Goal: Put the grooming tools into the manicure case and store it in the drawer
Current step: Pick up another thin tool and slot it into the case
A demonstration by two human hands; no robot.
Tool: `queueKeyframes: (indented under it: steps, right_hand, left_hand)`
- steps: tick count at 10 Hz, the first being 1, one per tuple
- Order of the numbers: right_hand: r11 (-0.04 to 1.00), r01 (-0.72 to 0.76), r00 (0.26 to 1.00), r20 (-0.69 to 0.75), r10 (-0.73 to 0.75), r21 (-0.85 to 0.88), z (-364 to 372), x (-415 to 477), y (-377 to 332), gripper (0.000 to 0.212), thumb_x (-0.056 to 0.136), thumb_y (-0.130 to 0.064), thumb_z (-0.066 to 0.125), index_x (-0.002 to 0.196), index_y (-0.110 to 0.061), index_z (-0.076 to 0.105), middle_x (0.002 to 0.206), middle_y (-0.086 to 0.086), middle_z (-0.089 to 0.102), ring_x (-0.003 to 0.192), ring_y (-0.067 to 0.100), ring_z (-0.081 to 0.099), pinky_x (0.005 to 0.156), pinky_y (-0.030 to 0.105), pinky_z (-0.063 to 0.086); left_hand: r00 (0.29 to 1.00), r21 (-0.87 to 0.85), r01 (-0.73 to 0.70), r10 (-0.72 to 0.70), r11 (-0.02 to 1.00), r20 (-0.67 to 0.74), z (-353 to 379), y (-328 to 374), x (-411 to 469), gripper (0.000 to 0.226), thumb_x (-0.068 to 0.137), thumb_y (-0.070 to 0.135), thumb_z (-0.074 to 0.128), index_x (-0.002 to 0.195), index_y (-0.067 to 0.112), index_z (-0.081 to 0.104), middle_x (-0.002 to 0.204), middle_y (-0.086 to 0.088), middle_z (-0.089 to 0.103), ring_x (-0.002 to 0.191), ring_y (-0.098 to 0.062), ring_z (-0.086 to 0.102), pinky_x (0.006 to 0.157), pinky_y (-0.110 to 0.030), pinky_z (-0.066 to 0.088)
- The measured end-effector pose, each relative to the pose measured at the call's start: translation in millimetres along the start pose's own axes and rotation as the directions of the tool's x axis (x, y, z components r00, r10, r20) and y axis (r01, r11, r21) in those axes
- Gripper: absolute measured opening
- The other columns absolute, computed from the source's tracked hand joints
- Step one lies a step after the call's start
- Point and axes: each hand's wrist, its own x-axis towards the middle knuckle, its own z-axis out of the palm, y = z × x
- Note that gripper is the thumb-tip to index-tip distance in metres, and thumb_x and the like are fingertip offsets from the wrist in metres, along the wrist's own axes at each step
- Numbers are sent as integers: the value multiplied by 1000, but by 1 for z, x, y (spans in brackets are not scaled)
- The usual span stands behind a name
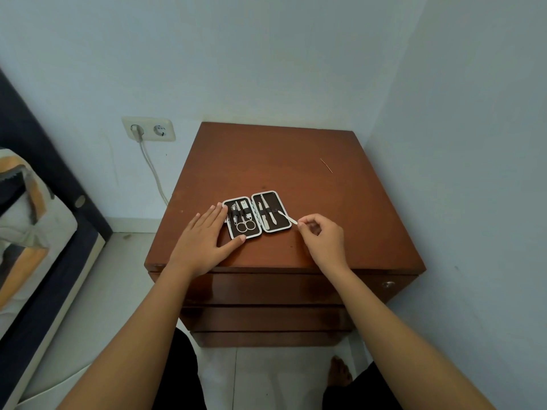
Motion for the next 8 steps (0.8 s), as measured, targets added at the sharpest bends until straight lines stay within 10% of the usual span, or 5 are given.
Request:
queueKeyframes:
  steps: [3, 8]
  right_hand:
    - [989, -131, 991, -21, 130, -73, 6, -6, -22, 12, 78, -27, 58, 69, -23, 67, 62, -6, 65, 70, 15, 62, 87, 41, 48]
    - [985, -131, 990, -72, 123, -114, 14, -9, -26, 12, 84, -27, 56, 79, -24, 67, 64, -8, 61, 70, 12, 56, 84, 33, 35]
  left_hand:
    - [1000, -4, 3, -3, 1000, 2, -1, 2, -1, 102, 67, 80, 8, 149, 21, 5, 158, 4, 6, 144, -7, 3, 117, -30, -1]
    - [1000, -9, -6, 6, 1000, 1, 1, 0, 0, 100, 68, 80, 10, 149, 21, 6, 158, 4, 6, 144, -7, 3, 117, -30, -1]
